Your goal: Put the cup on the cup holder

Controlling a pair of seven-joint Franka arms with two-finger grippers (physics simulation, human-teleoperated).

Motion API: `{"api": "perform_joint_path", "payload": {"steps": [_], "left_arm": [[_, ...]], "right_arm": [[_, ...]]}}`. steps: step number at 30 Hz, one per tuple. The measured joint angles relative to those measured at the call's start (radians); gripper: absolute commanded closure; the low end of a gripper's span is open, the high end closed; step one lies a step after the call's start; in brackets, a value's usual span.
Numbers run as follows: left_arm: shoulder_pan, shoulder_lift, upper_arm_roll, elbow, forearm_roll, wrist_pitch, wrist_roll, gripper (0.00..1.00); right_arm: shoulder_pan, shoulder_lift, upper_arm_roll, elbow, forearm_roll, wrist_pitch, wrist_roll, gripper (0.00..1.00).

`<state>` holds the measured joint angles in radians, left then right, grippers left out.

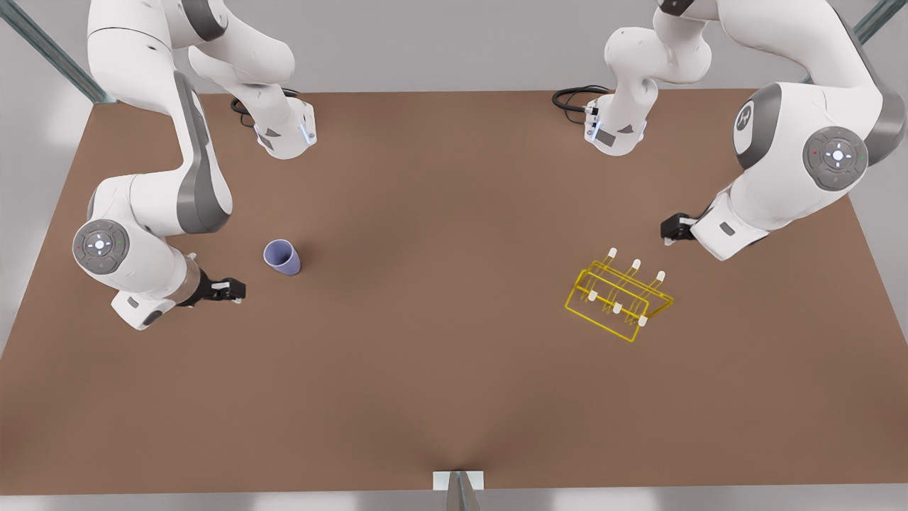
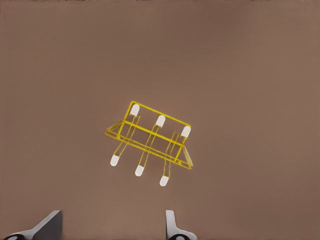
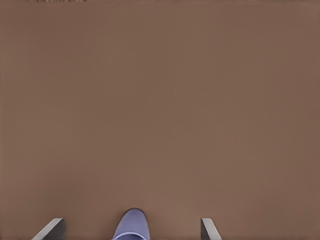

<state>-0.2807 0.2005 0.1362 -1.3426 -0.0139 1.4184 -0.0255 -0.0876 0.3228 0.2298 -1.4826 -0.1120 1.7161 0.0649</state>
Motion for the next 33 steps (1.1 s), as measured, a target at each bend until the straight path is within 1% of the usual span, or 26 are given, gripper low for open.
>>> {"api": "perform_joint_path", "payload": {"steps": [5,7,9,10,12,15,20,23,29,33], "left_arm": [[0.0,0.0,0.0,0.0,0.001,0.017,-0.003,0.0],[0.0,0.0,0.0,0.0,0.001,0.02,-0.004,0.0],[-0.001,0.0,0.0,0.0,0.001,0.02,-0.005,0.0],[-0.001,0.0,0.0,0.0,0.001,0.02,-0.006,0.0],[-0.002,0.0,0.0,0.0,0.001,0.019,-0.006,0.0],[-0.002,0.0,0.0,0.0,0.001,0.017,-0.007,0.0],[-0.002,0.0,0.0,0.0,0.001,0.012,-0.009,0.0],[-0.002,0.0,0.0,0.0,0.001,0.008,-0.009,0.0],[-0.002,0.0,0.0,0.0,0.001,0.001,-0.011,0.0],[-0.002,0.0,0.0,0.0,0.001,-0.001,-0.011,0.0]], "right_arm": [[-0.002,0.026,0.001,-0.021,0.013,-0.004,0.006,0.0],[-0.002,0.007,0.004,-0.102,0.038,-0.014,0.009,0.0],[-0.006,-0.052,0.05,-0.217,0.061,-0.015,0.023,0.0],[-0.006,-0.088,0.062,-0.301,0.068,0.002,0.03,0.0],[-0.008,-0.13,0.072,-0.425,0.079,0.052,0.041,0.0],[-0.034,-0.146,0.079,-0.554,0.09,0.155,0.046,0.0],[-0.064,-0.177,0.087,-0.683,0.109,0.3,0.039,0.0],[-0.08,-0.2,0.102,-0.732,0.141,0.362,0.022,0.0],[-0.08,-0.266,0.131,-0.91,0.164,0.525,-0.005,0.0],[-0.07,-0.28,0.139,-0.95,0.167,0.607,-0.018,0.0]]}}
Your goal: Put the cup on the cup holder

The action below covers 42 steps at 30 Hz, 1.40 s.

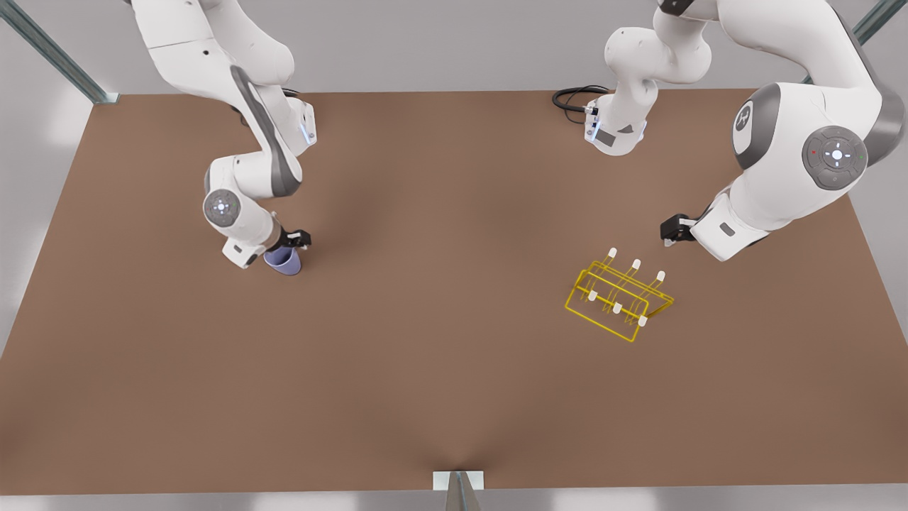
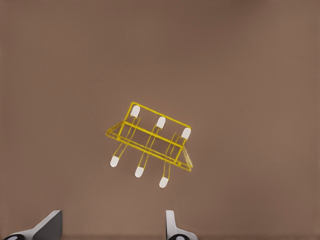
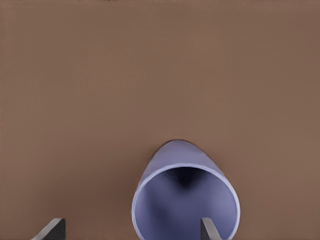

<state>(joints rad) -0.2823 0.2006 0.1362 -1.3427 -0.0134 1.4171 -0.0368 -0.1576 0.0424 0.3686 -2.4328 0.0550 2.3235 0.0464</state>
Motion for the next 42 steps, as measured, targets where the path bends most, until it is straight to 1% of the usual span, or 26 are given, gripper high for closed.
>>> {"api": "perform_joint_path", "payload": {"steps": [2,6,10,21,34,39,40,42], "left_arm": [[0.0,0.0,0.0,0.0,0.0,-0.001,0.0,0.0],[0.0,0.0,0.0,0.0,-0.001,-0.005,-0.001,0.0],[0.0,0.003,0.0,0.0,-0.001,-0.007,-0.001,0.0],[0.0,0.014,0.0,0.0,-0.001,-0.009,-0.002,0.0],[0.0,0.022,0.0,-0.001,-0.001,-0.01,-0.002,0.0],[0.0,0.026,0.0,-0.003,-0.001,-0.01,-0.002,0.0],[0.0,0.026,0.0,-0.003,-0.001,-0.01,-0.002,0.0],[0.0,0.026,0.0,-0.003,-0.001,-0.012,-0.002,0.0]], "right_arm": [[-0.003,-0.017,0.006,-0.025,0.001,0.038,-0.006,0.0],[-0.01,-0.111,0.018,-0.116,0.002,0.121,-0.015,0.0],[0.004,-0.137,0.03,-0.175,0.004,0.195,-0.022,0.0],[0.003,-0.13,0.045,-0.226,0.015,0.31,-0.028,0.0],[-0.004,-0.042,0.052,-0.22,0.015,0.347,-0.029,0.0],[0.004,-0.013,0.041,-0.216,0.015,0.354,-0.028,0.0],[0.002,-0.007,0.041,-0.215,0.015,0.355,-0.028,0.08],[-0.005,-0.001,0.041,-0.214,0.016,0.356,-0.029,0.4]]}}
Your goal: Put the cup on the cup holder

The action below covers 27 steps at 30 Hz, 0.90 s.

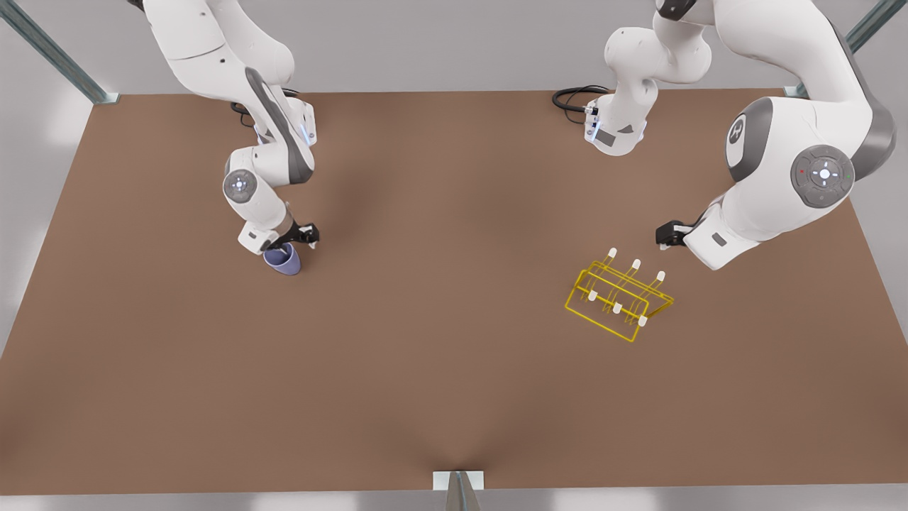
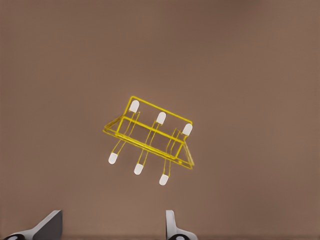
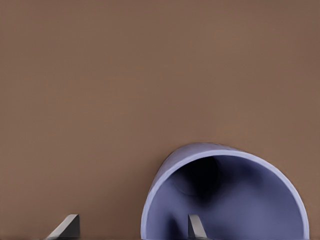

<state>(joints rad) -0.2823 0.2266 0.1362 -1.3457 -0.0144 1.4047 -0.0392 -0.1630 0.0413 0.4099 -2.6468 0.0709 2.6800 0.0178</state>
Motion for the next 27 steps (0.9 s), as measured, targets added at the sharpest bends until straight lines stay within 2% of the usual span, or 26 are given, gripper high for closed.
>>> {"api": "perform_joint_path", "payload": {"steps": [2,3,6,8,10,19,23,27], "left_arm": [[0.0,0.001,0.0,0.0,0.0,-0.001,0.0,0.0],[-0.001,0.001,0.0,0.0,0.0,-0.002,0.0,0.0],[-0.006,0.002,0.0,0.0,0.0,-0.003,0.0,0.0],[-0.006,0.002,0.0,0.0,0.0,-0.004,0.0,0.0],[-0.006,0.003,0.0,0.0,0.0,-0.004,0.0,0.0],[-0.006,0.003,0.0,0.0,0.0,-0.004,-0.001,0.0],[-0.006,0.003,0.0,0.0,0.0,-0.004,-0.001,0.0],[-0.006,0.003,0.0,0.0,0.0,-0.003,-0.001,0.0]], "right_arm": [[-0.009,0.002,0.0,0.0,0.001,0.001,-0.001,0.48],[-0.013,0.002,0.0,0.0,0.001,0.001,-0.001,0.48],[-0.019,0.007,0.0,0.0,0.001,0.002,-0.002,0.57],[-0.019,0.009,0.001,0.001,0.001,0.002,-0.003,0.72],[-0.017,0.008,0.001,0.004,0.002,0.001,-0.004,0.78],[-0.013,-0.004,0.004,0.103,0.004,-0.078,-0.012,0.79],[-0.024,0.0,0.023,0.246,0.036,-0.208,-0.014,0.79],[-0.008,0.053,0.052,0.447,0.219,-0.369,-0.028,0.79]]}}
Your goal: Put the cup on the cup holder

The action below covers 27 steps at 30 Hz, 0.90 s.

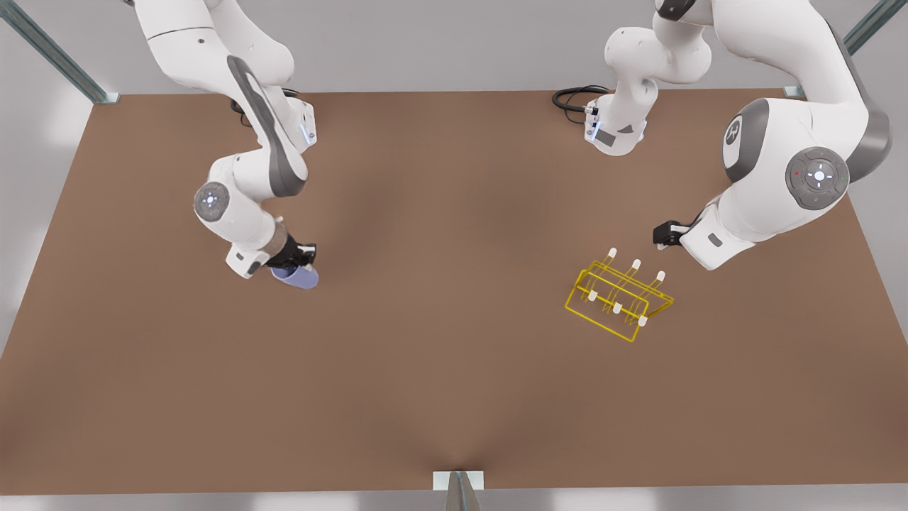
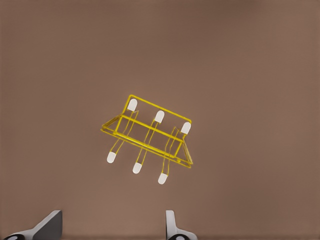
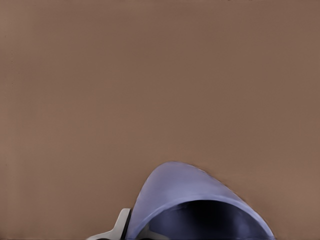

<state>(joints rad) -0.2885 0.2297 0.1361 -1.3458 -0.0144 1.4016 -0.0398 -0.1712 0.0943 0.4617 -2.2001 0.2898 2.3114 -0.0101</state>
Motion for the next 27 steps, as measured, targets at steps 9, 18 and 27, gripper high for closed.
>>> {"api": "perform_joint_path", "payload": {"steps": [9,18,27], "left_arm": [[0.0,0.01,0.0,0.0,0.0,0.002,0.0,0.0],[-0.004,0.013,0.0,0.0,0.0,0.005,0.0,0.0],[-0.006,0.014,0.0,0.0,0.0,0.005,0.0,0.0]], "right_arm": [[0.336,0.666,0.0,0.772,0.411,-0.316,-0.079,0.79],[0.528,1.235,-0.013,1.319,0.708,-0.536,-0.268,0.79],[0.545,1.265,-0.059,1.298,0.815,-0.543,-0.461,0.0]]}}
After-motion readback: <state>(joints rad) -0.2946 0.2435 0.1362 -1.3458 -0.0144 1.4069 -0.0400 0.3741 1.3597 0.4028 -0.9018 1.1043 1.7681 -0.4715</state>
